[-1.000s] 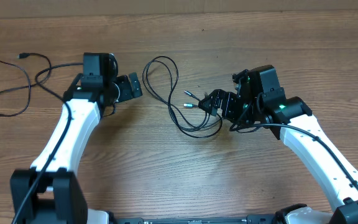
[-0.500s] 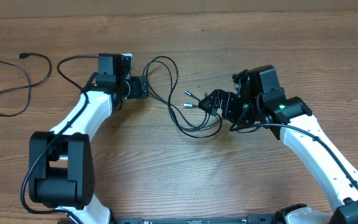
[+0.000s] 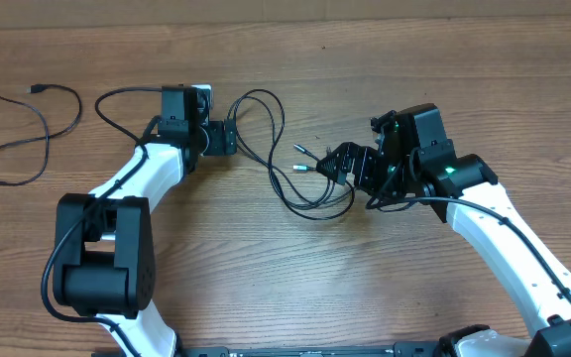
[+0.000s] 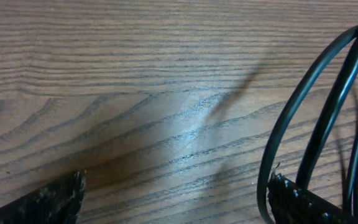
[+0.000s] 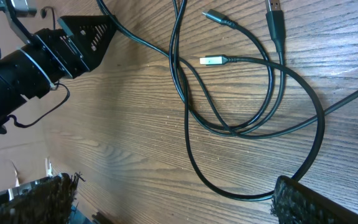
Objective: Untangle cables
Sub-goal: 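Bring the left gripper back toward the remaining cables at center, then grasp a black cable with the left gripper and lift it up-left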
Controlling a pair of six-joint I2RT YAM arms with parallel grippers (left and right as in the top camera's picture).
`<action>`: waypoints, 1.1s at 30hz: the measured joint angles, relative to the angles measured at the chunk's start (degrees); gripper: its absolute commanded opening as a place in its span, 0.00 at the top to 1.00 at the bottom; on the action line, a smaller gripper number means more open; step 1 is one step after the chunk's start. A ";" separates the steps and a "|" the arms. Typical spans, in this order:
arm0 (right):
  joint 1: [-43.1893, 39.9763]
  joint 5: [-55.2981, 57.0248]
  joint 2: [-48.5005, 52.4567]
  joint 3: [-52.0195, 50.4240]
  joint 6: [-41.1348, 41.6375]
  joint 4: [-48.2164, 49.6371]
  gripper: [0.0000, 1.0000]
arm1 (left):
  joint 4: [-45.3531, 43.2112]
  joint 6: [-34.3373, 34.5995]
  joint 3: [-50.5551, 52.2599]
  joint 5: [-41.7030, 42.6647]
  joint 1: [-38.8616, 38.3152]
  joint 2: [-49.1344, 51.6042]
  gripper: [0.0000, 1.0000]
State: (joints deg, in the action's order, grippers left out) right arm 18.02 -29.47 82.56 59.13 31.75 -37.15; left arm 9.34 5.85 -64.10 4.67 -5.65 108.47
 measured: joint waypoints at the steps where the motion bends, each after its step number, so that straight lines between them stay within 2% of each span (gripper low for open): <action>1: 0.00 -0.02 0.00 0.00 -0.02 0.04 0.00 | -0.09 0.15 0.00 0.00 0.00 0.20 0.05; 8: 0.02 -0.02 0.00 0.00 -0.04 0.04 0.00 | -2.64 1.16 0.00 -0.02 -1.53 0.52 0.08; 15: 0.02 -0.02 0.00 0.00 -0.02 0.00 0.00 | -6.82 1.53 0.00 0.00 -4.31 2.82 0.16; 17: 0.02 -0.02 0.00 0.00 -0.02 0.02 0.00 | -7.96 2.32 0.00 0.00 -4.90 5.01 0.31; 18: 0.00 0.00 0.00 0.00 -0.02 0.02 0.00 | -8.09 3.13 0.00 0.00 -5.18 5.38 0.43; 19: 0.02 -0.02 0.00 0.00 0.00 0.02 0.00 | -8.22 3.80 0.00 0.02 -5.25 5.62 0.70; 20: 0.02 -0.02 0.00 0.00 -0.02 0.02 0.00 | -8.31 4.55 0.00 0.02 -5.25 5.62 0.81; 21: 0.00 -0.02 0.00 0.00 0.00 0.02 0.00 | -8.52 5.60 0.00 0.02 -5.25 5.62 0.96; 26: 0.00 -0.02 0.00 0.00 -0.02 0.02 0.00 | -4.20 7.76 -0.35 0.02 -5.09 4.33 0.96; 33: 0.00 -0.02 0.00 0.00 -0.02 0.00 0.00 | 17.03 8.20 -7.80 0.00 -4.72 -7.98 0.96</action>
State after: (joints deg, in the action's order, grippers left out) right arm 18.02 -29.50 82.56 59.13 31.73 -37.15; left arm 26.37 14.04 -71.90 4.67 -10.37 100.49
